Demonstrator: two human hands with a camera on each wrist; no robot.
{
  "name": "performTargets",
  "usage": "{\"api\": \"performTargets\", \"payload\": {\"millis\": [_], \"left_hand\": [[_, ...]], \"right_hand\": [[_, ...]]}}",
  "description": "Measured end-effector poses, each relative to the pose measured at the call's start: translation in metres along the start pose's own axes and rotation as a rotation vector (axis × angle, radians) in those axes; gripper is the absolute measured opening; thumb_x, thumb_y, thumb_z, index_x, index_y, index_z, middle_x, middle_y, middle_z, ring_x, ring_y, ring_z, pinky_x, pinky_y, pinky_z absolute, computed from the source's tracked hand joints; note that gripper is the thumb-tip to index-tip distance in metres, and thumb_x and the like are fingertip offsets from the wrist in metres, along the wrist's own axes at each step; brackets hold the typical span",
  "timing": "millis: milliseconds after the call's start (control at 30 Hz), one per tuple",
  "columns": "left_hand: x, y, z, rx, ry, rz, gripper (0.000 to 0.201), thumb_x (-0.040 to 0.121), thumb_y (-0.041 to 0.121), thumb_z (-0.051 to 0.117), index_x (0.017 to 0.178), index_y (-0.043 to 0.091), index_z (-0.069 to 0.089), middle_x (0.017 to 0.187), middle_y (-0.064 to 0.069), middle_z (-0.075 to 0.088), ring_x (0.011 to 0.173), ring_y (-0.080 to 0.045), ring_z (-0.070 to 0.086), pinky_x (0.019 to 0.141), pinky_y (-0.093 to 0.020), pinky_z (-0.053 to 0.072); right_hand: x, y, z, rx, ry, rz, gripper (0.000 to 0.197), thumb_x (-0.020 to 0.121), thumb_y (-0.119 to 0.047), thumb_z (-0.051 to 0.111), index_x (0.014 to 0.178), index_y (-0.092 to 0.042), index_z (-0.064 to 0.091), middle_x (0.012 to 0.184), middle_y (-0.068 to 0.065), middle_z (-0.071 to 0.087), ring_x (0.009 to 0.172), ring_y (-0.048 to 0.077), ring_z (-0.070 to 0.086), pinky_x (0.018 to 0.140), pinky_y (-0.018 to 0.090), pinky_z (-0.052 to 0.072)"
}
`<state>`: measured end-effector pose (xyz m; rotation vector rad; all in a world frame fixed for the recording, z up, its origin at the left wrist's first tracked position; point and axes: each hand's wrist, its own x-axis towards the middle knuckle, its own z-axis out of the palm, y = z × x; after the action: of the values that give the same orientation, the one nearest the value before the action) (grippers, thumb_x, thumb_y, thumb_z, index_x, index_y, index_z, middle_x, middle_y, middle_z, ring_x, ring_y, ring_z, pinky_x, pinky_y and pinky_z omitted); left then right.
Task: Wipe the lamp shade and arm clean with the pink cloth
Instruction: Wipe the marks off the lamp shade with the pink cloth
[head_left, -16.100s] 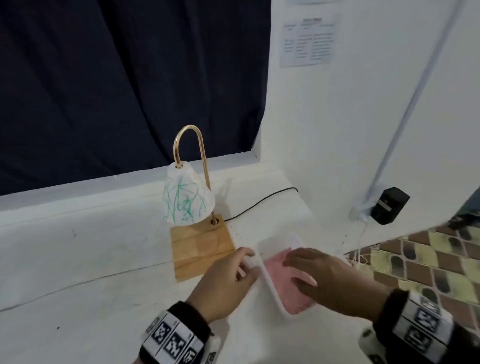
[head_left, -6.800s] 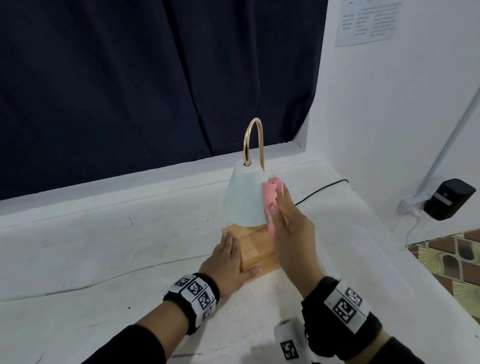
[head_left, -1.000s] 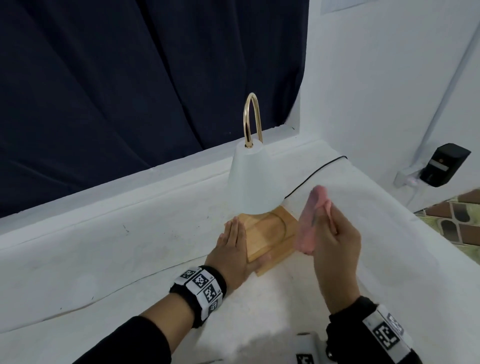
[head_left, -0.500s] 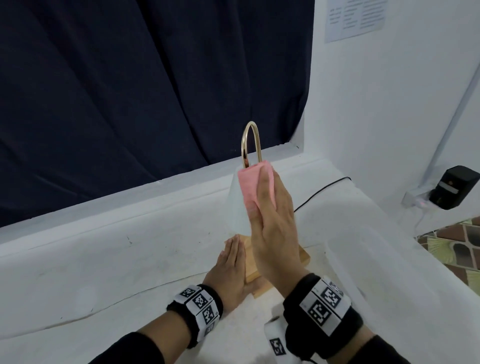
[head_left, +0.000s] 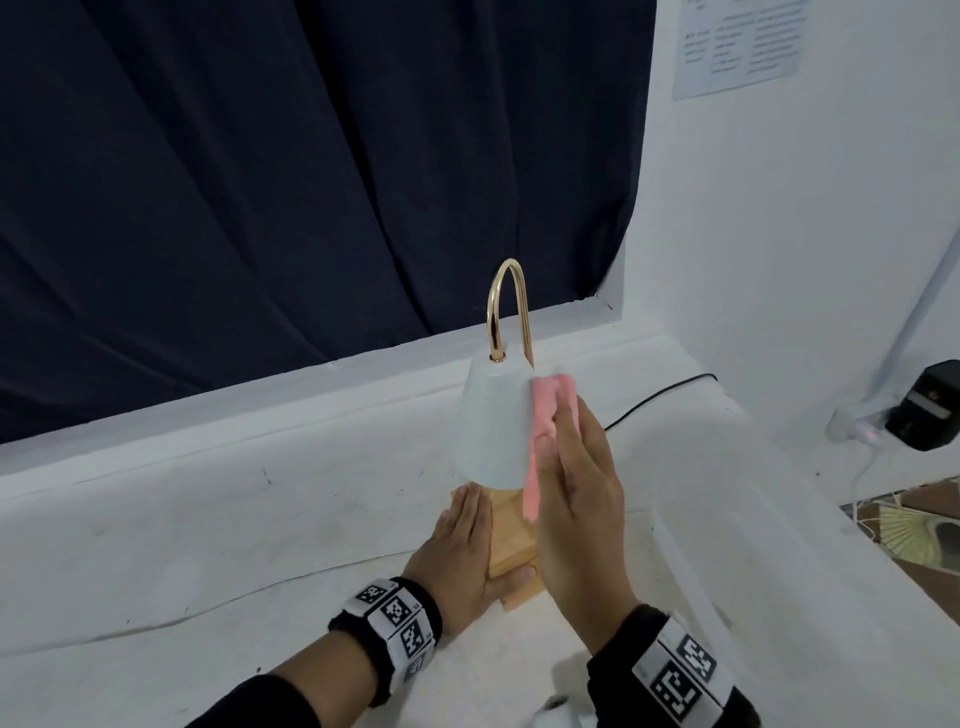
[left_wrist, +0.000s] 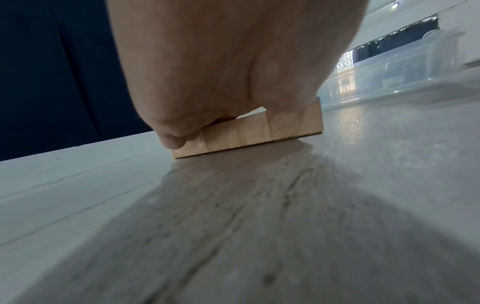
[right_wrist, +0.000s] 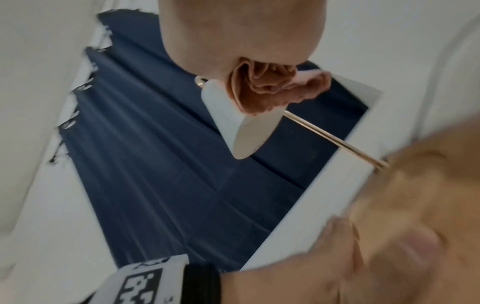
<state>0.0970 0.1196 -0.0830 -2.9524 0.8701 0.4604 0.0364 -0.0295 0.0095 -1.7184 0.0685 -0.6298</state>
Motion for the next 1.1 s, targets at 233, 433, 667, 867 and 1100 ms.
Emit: {"api": "performTargets", "payload": {"millis": [233,433,667,867,1100], "left_hand": [[0.01,-0.009,0.015,-0.026,0.05,0.006,0.125,0.069,0.094,-0.012,0.16,0.008,-0.003,0.168,-0.012,-0.007,0.154,-0.027,-0.011,0.125,-0.042,0.007],[0.003,0.004,0.005,-0.042,0.039,-0.071,0.122,0.071,0.089,-0.001,0.157,0.003,-0.01,0.167,-0.014,-0.011,0.154,-0.025,-0.015,0.125,-0.036,0.0],[0.004,0.004,0.003,-0.012,0.051,-0.069,0.127,0.066,0.09,-0.006,0.157,0.001,-0.009,0.167,-0.014,-0.009,0.154,-0.025,-0.011,0.125,-0.037,0.003],[0.005,-0.003,0.0,-0.016,0.055,-0.016,0.134,0.063,0.097,-0.002,0.158,0.004,-0.004,0.168,-0.011,-0.004,0.155,-0.023,-0.008,0.126,-0.04,0.003],[0.009,-0.012,0.001,-0.113,0.153,0.013,0.127,0.064,0.101,0.016,0.16,0.018,0.008,0.169,0.001,0.007,0.154,-0.014,0.002,0.125,-0.041,0.009]], "right_hand": [[0.041,-0.017,0.017,-0.208,-0.029,-0.644,0.057,0.099,0.013,0.054,0.152,0.001,0.037,0.165,0.017,0.026,0.154,0.031,0.026,0.122,0.052,0.032],[0.032,-0.001,0.004,-0.064,-0.055,-0.163,0.047,0.111,-0.024,0.031,0.158,-0.028,0.029,0.16,-0.007,0.04,0.145,0.0,0.035,0.12,0.018,0.029],[0.013,0.018,-0.018,0.069,-0.051,0.001,0.046,0.109,-0.012,0.043,0.144,-0.041,0.038,0.151,-0.02,0.043,0.125,-0.03,0.037,0.099,-0.004,0.032],[0.008,0.013,-0.003,-0.251,-0.08,-0.636,0.057,0.098,0.013,0.039,0.15,-0.01,0.047,0.169,-0.001,0.019,0.156,0.023,0.022,0.124,0.041,0.03],[0.021,0.011,-0.005,-0.761,-0.489,-0.881,0.063,0.089,-0.007,0.03,0.149,0.0,0.045,0.164,0.015,0.032,0.153,0.028,0.029,0.124,0.041,0.022]]}}
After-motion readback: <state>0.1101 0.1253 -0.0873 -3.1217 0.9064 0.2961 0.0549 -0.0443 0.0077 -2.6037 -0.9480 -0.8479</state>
